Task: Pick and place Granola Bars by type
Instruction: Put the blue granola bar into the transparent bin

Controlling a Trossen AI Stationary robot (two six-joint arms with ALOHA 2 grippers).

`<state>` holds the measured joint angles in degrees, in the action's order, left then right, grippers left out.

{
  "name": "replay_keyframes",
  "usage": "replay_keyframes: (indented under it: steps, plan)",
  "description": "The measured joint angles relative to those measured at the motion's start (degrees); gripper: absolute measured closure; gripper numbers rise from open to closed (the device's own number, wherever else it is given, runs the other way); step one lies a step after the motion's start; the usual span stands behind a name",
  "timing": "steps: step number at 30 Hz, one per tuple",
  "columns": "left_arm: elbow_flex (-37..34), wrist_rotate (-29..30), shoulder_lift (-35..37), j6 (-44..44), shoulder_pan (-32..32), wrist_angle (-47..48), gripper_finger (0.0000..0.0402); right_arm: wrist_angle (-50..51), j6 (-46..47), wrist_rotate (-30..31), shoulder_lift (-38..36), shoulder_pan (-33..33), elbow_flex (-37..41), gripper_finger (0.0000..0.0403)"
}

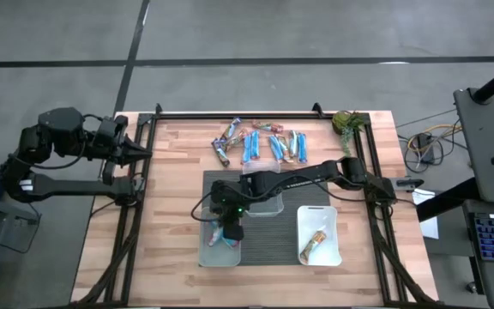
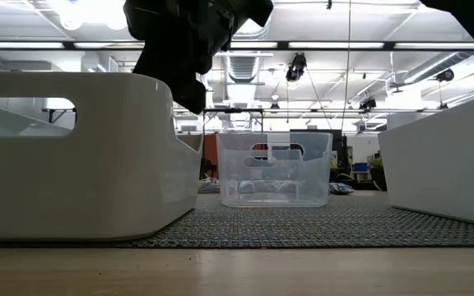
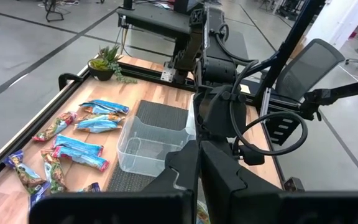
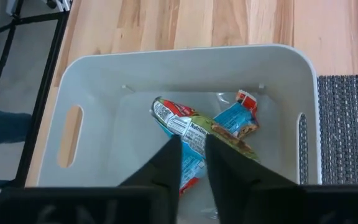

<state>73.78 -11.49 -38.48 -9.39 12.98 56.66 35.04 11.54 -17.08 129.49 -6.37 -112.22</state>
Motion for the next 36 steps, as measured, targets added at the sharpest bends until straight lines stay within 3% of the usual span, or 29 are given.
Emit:
replay_keyframes:
  steps: [3, 6, 21, 36]
  plan:
    - [0.0, 0.0, 0.0, 0.0, 0.0, 0.0, 0.0401, 0.2, -0.2, 0.0, -0.1, 0.0, 0.0, 0.0384]
    - [0.0, 0.2, 0.0, 0.1, 0.0, 0.0, 0.0401, 0.5, -0.2, 0.0, -0.6, 0.0, -0.1, 0.0392]
    - [0.0, 0.6, 0.0, 0.3, 0.0, 0.0, 0.0401, 1.2, -5.7, 0.8, -10.3, 0.2, -0.9, 0.0394]
    - [-0.1, 1.1, 0.0, -0.8, 0.0, 0.0, 0.0401, 2.1, -10.7, 5.7, -22.8, 1.1, 0.5, 0.0394]
